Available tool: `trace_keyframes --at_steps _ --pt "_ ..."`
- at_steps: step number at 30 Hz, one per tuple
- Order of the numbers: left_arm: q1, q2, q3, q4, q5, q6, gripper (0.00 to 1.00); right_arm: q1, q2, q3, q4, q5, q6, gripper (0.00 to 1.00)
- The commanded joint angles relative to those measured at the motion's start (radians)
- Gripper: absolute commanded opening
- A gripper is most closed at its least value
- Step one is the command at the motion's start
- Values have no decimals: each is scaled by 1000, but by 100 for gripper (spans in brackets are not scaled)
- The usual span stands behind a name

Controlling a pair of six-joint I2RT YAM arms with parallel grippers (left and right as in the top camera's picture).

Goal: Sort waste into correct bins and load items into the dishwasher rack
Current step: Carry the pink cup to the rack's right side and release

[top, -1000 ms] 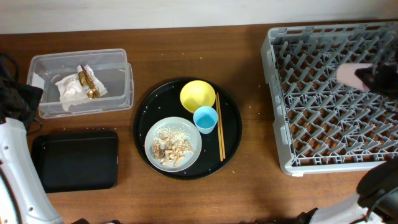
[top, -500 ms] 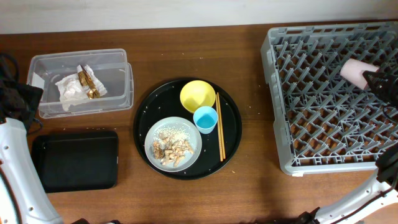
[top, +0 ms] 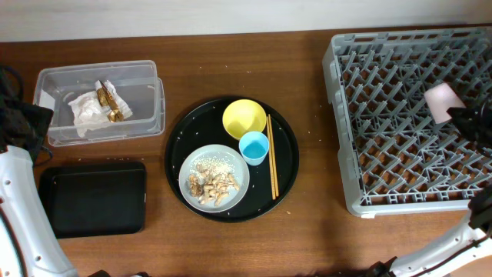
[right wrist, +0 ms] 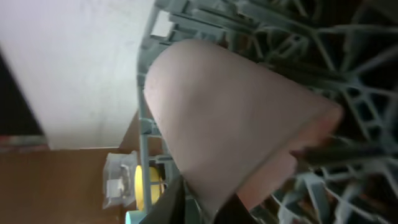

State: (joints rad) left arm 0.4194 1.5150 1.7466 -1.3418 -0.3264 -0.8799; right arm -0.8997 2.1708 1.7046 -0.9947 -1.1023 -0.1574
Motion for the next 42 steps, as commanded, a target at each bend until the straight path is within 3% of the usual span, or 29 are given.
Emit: trace_keyframes --at_steps 1,6,10,11,12,13,14,17,20,30,36,40,42 --pt "3 -3 3 2 -11 -2 99 -22 -54 -8 5 225 65 16" --pt "3 -3 3 2 -11 -2 99 -38 -265 -8 -31 545 278 16" --pt "3 -3 3 2 -11 -2 99 22 -436 -8 31 544 316 18" --pt "3 -3 3 2 -11 -2 99 69 -442 -8 68 507 316 40" --pt "3 -3 3 2 -11 -2 100 138 -426 -9 83 536 315 35" --pt "3 -3 3 2 -11 -2 99 223 -396 -9 96 642 315 11" --pt "3 -2 3 2 -11 -2 99 309 -363 -9 98 814 317 5" --pt "3 -3 3 2 -11 -2 99 441 -282 -9 124 1142 353 4" --pt "3 -3 3 2 -11 -2 99 447 -222 -9 131 1261 354 4" --pt "3 -3 3 2 -11 -2 99 440 -180 -9 135 1170 353 4" --pt "3 -3 3 2 -11 -2 99 432 -179 5 74 1409 355 4" --pt "3 -3 3 2 -11 -2 99 409 -184 259 -165 1472 439 4" --pt "3 -3 3 2 -11 -2 99 409 -214 413 -301 1310 454 4"
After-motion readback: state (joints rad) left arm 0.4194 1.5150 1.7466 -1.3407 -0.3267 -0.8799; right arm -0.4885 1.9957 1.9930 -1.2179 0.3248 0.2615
